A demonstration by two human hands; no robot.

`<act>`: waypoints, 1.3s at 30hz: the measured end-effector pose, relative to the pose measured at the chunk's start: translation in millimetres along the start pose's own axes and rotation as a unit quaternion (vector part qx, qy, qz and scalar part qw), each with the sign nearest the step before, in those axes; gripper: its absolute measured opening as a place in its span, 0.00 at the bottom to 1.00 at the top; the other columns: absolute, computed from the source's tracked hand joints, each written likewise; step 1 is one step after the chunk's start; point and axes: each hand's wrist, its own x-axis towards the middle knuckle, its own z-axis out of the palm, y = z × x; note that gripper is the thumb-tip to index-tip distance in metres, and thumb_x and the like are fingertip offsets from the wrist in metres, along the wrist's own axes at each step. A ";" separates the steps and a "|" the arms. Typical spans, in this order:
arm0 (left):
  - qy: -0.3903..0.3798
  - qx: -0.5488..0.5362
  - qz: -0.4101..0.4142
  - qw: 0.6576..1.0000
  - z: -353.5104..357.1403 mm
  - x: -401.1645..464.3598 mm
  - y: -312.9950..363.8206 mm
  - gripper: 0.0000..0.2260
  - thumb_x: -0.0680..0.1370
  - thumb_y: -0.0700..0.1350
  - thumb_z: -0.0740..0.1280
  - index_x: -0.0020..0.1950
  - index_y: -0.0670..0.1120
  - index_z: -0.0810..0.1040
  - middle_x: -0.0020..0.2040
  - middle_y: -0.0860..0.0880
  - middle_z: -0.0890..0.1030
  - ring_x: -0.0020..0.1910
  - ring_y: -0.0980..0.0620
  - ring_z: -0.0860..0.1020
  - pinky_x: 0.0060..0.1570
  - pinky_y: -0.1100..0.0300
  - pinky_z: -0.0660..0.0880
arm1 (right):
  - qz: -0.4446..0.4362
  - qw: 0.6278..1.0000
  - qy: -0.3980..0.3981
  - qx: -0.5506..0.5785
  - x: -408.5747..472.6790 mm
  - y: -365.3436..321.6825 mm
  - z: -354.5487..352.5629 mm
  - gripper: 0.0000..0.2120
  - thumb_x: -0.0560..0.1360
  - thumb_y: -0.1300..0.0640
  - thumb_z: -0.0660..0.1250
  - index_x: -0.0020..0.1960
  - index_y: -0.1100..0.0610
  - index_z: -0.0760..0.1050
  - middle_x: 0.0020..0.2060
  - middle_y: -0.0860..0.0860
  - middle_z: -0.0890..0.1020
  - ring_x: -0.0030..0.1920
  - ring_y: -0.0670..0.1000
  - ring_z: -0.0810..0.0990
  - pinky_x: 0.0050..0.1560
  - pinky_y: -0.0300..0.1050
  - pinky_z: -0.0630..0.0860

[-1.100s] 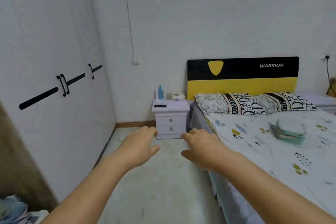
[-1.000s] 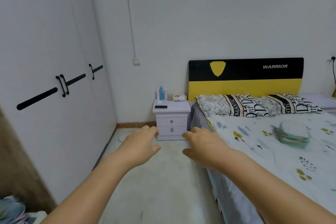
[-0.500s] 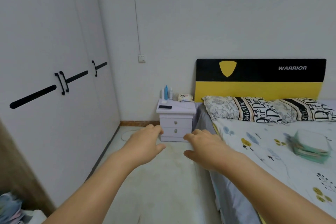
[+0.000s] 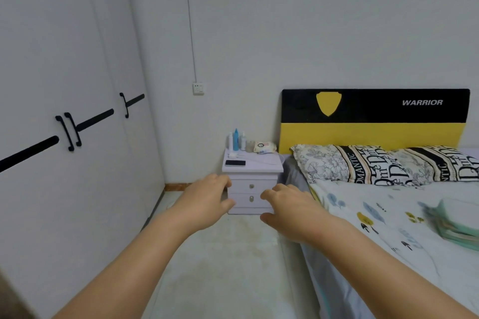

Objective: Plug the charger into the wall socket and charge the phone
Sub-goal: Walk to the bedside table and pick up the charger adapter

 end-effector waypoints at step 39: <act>-0.024 0.019 -0.066 0.997 15.6 304.2 -109.0 0.18 0.77 0.52 0.61 0.65 0.48 0.67 0.63 0.47 0.72 0.58 0.47 0.73 0.55 0.56 0.69 | -0.055 0.998 -0.007 0.008 339.5 77.3 -15.3 0.20 0.77 0.49 0.58 0.67 0.54 0.67 0.64 0.56 0.72 0.64 0.58 0.69 0.61 0.54 0.68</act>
